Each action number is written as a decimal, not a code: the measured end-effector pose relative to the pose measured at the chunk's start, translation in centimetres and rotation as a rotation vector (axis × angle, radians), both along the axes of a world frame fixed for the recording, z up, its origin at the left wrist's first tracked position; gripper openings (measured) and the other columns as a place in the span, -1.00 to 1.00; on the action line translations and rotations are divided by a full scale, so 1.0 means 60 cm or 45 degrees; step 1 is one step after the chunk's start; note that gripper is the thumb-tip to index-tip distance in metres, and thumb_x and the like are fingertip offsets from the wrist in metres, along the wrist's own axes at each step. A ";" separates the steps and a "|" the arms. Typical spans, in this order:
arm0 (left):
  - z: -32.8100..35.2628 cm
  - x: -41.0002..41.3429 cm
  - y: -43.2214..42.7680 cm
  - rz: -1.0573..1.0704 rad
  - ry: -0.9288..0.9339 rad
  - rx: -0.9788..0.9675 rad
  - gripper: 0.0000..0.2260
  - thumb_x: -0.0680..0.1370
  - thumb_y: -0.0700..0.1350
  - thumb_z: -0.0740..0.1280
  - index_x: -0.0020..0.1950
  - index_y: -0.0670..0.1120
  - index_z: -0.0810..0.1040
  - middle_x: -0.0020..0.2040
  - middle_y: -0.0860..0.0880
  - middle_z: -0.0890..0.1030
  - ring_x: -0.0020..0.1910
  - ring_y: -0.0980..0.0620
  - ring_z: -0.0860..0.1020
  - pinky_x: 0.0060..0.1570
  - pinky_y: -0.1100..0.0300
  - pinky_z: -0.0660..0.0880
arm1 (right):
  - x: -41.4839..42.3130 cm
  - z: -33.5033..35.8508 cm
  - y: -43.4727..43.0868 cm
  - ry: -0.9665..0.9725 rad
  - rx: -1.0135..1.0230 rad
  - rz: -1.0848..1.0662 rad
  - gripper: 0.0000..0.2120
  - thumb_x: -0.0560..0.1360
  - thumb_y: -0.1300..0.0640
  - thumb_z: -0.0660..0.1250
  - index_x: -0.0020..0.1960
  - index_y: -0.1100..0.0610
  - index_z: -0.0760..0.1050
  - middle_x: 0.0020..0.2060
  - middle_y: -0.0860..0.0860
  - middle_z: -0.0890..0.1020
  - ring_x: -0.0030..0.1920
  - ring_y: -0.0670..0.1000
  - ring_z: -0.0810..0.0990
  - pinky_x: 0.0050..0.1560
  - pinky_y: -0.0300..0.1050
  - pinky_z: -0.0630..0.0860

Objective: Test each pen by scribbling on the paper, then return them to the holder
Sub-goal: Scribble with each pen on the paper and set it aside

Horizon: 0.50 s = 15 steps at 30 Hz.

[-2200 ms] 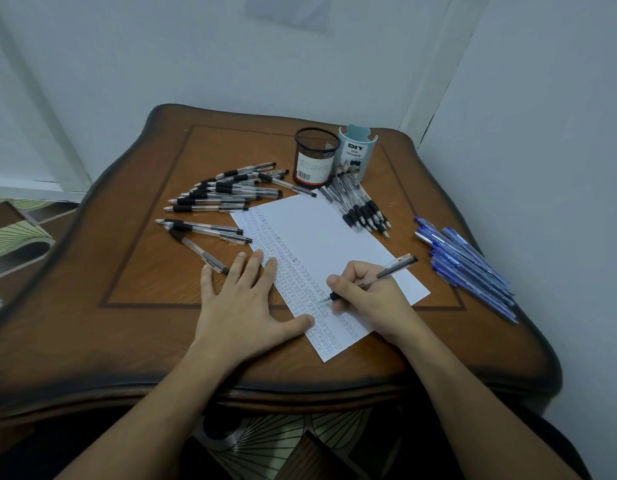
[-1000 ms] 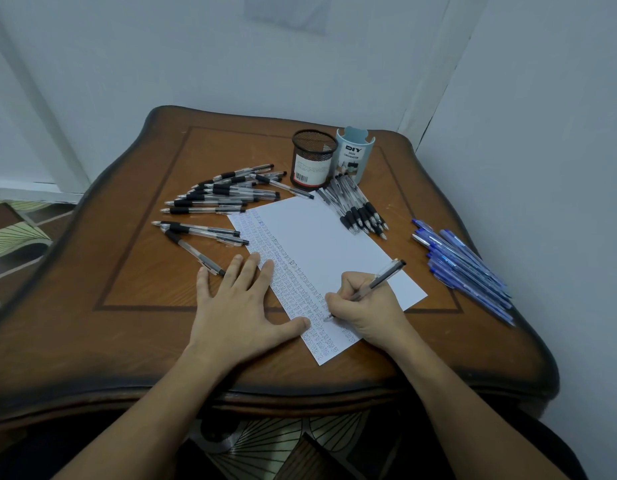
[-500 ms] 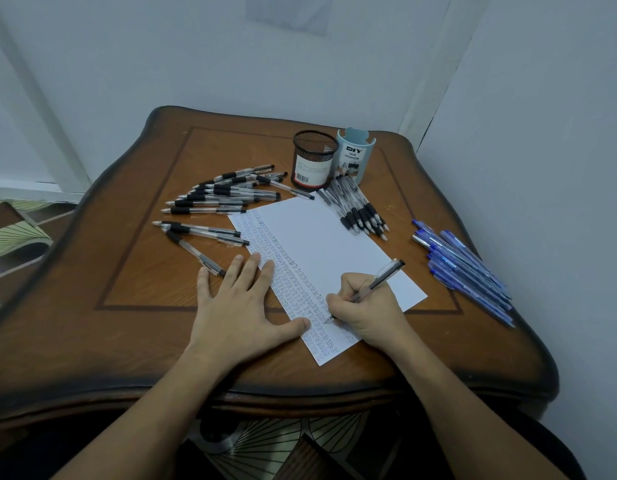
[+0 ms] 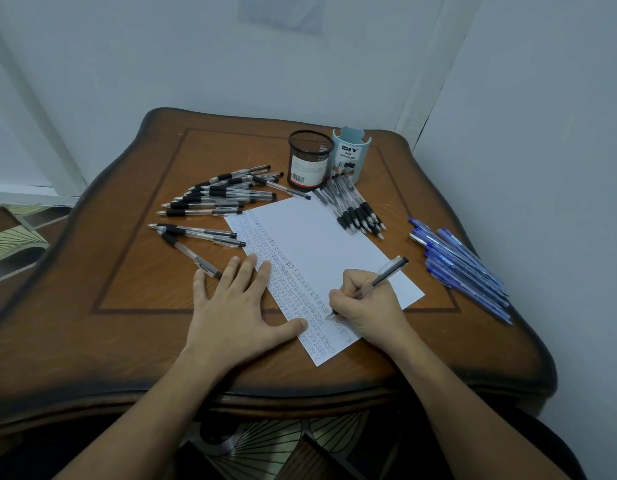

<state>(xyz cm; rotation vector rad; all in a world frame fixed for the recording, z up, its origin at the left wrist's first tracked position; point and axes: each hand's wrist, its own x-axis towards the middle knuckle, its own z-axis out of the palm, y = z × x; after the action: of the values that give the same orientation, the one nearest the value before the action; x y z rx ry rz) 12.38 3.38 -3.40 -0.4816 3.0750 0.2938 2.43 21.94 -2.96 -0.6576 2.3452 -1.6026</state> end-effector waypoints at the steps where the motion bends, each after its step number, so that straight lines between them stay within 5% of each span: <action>1: 0.000 0.000 0.000 0.000 0.000 -0.001 0.01 0.26 0.64 -0.18 0.60 0.15 -0.09 0.62 0.10 -0.13 0.58 0.05 -0.19 0.46 -0.28 -0.26 | -0.001 0.000 0.001 0.006 -0.003 -0.006 -0.61 0.43 0.34 0.39 -0.44 0.18 0.25 -0.50 0.02 0.29 -0.44 -0.10 0.30 -0.39 -0.20 0.24; 15: 0.000 0.001 -0.001 -0.005 -0.015 -0.014 0.01 0.26 0.64 -0.20 0.60 0.14 -0.12 0.62 0.10 -0.13 0.58 0.06 -0.20 0.46 -0.28 -0.27 | -0.005 0.002 0.001 -0.008 0.023 -0.019 -0.61 0.46 0.34 0.40 -0.42 0.16 0.28 -0.52 -0.03 0.34 -0.47 -0.15 0.40 -0.39 -0.22 0.33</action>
<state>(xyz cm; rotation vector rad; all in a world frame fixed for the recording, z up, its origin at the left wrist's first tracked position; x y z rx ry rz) 12.41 3.35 -3.41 -0.4758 3.0675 0.2734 2.13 21.99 -2.86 -0.6322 2.3624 -1.5858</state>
